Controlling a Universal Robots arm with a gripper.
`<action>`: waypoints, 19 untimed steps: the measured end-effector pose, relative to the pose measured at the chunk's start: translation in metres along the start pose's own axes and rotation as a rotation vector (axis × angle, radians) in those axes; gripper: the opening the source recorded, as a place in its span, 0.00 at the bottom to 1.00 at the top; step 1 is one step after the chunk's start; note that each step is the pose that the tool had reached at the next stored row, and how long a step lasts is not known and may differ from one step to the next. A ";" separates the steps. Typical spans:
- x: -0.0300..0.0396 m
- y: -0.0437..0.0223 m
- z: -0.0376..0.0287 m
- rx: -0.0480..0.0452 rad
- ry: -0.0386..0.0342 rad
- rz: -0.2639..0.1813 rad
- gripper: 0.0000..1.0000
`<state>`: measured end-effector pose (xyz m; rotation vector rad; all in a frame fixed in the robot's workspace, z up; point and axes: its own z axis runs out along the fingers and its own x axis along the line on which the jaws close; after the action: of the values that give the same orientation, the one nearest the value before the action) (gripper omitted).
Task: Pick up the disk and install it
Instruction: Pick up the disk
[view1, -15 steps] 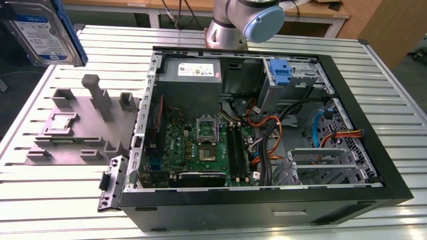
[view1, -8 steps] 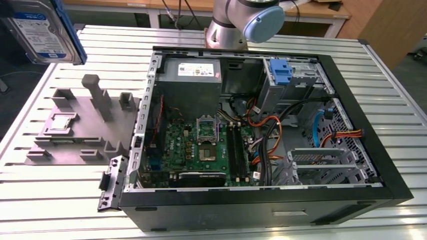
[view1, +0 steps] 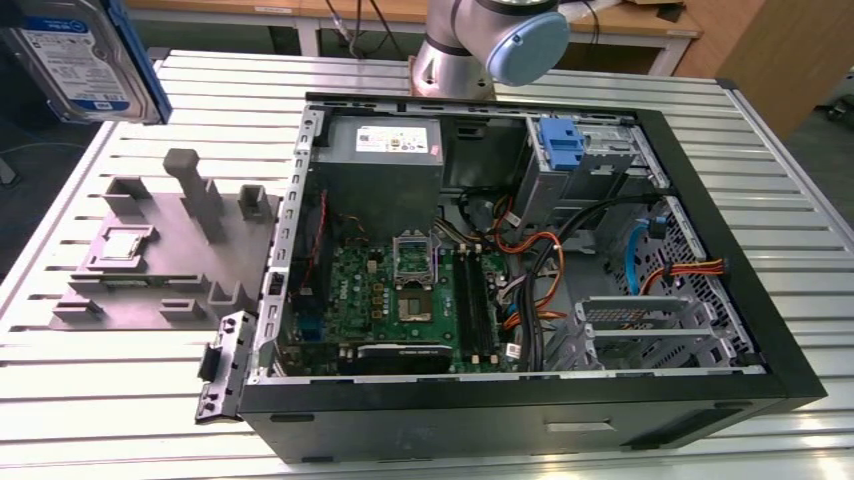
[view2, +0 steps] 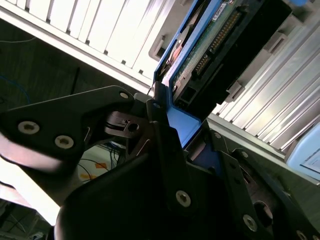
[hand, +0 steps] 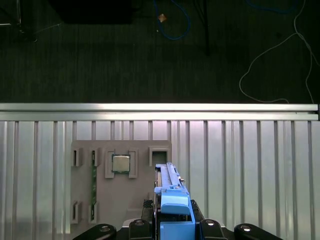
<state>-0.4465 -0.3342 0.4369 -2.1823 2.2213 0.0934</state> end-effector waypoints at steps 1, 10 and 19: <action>0.0000 0.0000 -0.0007 -0.0001 0.0000 0.000 0.37; -0.0004 0.0002 -0.0074 0.0000 0.0000 0.000 0.37; -0.0007 0.0003 -0.0124 -0.0001 0.0000 0.000 0.37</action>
<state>-0.4465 -0.3343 0.4494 -2.1824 2.2213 0.0935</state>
